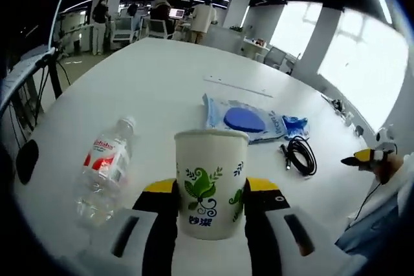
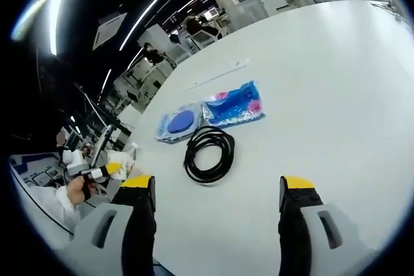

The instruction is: Arrange the tabletop items into an orderly group along one side of the table until the central work area is clear of visible clutter.

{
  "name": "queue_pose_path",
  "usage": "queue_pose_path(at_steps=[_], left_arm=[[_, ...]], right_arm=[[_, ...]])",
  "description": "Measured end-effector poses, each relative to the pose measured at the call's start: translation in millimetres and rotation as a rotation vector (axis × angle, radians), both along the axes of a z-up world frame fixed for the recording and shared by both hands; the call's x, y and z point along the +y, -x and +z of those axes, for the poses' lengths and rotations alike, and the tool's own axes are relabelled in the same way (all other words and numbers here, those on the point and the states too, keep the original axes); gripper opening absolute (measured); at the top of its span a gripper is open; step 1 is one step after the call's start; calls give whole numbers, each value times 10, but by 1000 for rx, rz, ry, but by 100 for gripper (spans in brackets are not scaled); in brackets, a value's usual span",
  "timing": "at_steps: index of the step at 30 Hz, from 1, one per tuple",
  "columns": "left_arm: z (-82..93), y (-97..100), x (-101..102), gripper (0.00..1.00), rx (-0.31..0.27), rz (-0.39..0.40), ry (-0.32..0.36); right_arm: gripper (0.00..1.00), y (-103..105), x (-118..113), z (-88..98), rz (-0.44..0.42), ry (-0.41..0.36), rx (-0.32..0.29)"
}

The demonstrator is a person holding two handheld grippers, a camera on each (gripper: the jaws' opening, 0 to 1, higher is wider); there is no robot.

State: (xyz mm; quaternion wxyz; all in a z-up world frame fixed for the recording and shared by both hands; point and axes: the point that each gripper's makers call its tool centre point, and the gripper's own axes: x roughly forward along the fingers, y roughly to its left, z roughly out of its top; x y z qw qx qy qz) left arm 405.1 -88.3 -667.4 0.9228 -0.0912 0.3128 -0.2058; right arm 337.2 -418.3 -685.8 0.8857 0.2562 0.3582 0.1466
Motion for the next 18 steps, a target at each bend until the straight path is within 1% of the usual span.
queue_pose_path(at_steps=[1,2,4,5,6,7,12,15,17,18], left_arm=[[43,-12,-50,39,-19,-7,17],[123,-28,-133,39,-52,-18,49],[207,-38,-229,39,-84,-34,78],[246,-41,-292,39,-101,-50,83],[269,-36,-338,39,-109,-62,88],[297,-31,-423,39,-122,-90,95],[338,18,-691,39,-140,-158,124],[374,39,-790,39,-151,-175,149],[406,59,-854,39,-163,-184,160],[439,68,-887,39,-172,-187,177]], right_arm=[[77,0,12,2,4,0,0],[77,-1,25,4,8,0,-1],[76,-4,63,13,18,1,0],[75,2,82,3,32,19,8],[74,19,80,-21,60,58,15],[74,11,121,-14,94,88,3],[73,-58,317,95,116,36,-18],[73,-79,380,138,133,26,-27],[72,-91,415,172,135,7,-31],[72,-101,442,198,133,-10,-33]])
